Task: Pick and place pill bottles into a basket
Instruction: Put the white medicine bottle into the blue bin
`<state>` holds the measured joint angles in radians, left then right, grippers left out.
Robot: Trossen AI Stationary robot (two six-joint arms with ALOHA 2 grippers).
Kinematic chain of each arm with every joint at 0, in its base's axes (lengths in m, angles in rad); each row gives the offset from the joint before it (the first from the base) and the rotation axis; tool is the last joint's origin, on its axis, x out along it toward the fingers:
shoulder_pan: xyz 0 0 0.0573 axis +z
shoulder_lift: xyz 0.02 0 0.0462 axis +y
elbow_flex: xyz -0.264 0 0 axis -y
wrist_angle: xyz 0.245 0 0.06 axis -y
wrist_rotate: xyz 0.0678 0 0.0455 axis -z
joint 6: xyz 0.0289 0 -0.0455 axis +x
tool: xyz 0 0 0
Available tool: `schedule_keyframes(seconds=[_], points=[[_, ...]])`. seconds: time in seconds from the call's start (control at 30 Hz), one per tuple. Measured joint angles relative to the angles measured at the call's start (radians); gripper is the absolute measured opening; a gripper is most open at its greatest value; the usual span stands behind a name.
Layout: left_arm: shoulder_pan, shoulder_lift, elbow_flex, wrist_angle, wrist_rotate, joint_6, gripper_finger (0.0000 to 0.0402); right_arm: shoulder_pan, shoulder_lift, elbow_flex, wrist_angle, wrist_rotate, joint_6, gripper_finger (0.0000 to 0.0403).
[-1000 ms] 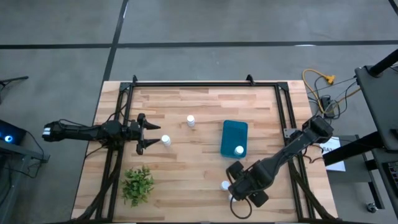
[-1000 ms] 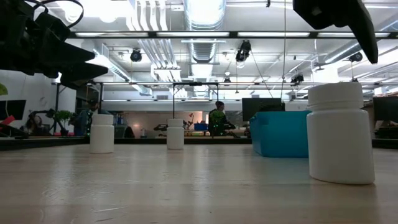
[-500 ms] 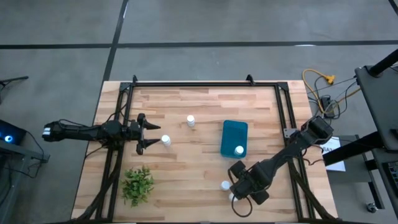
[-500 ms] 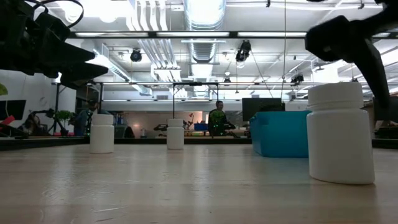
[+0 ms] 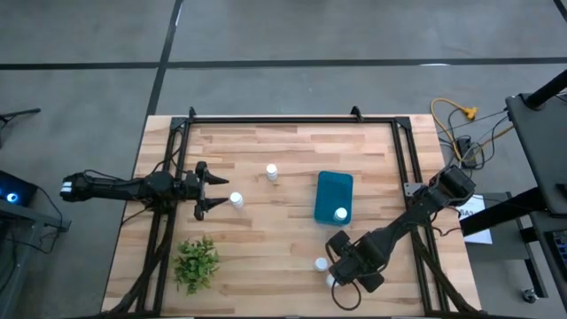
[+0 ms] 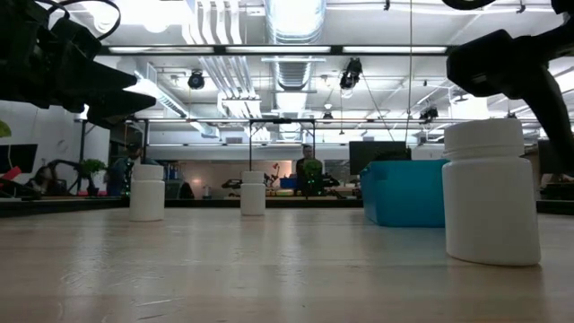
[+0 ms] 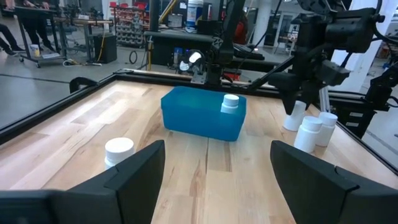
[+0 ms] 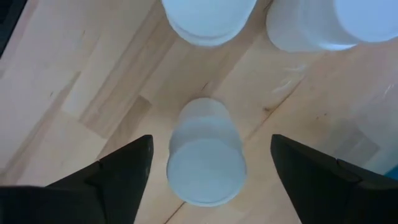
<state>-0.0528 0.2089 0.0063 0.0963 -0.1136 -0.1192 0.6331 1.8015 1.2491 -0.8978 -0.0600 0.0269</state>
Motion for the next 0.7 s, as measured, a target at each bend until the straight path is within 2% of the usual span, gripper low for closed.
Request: schedule_keyframes(seconds=[0.4, 0.7], points=[[0.001, 0.0, 0.0, 0.0, 0.0, 0.0, 0.0274, 0.0, -0.002, 0.001, 0.003, -0.052, 0.005, 0.0151], [0.0, 0.0, 0.0, 0.0, 0.0, 0.0, 0.0274, 0.0, -0.002, 0.008, -0.023, -0.056, 0.034, 0.0148]])
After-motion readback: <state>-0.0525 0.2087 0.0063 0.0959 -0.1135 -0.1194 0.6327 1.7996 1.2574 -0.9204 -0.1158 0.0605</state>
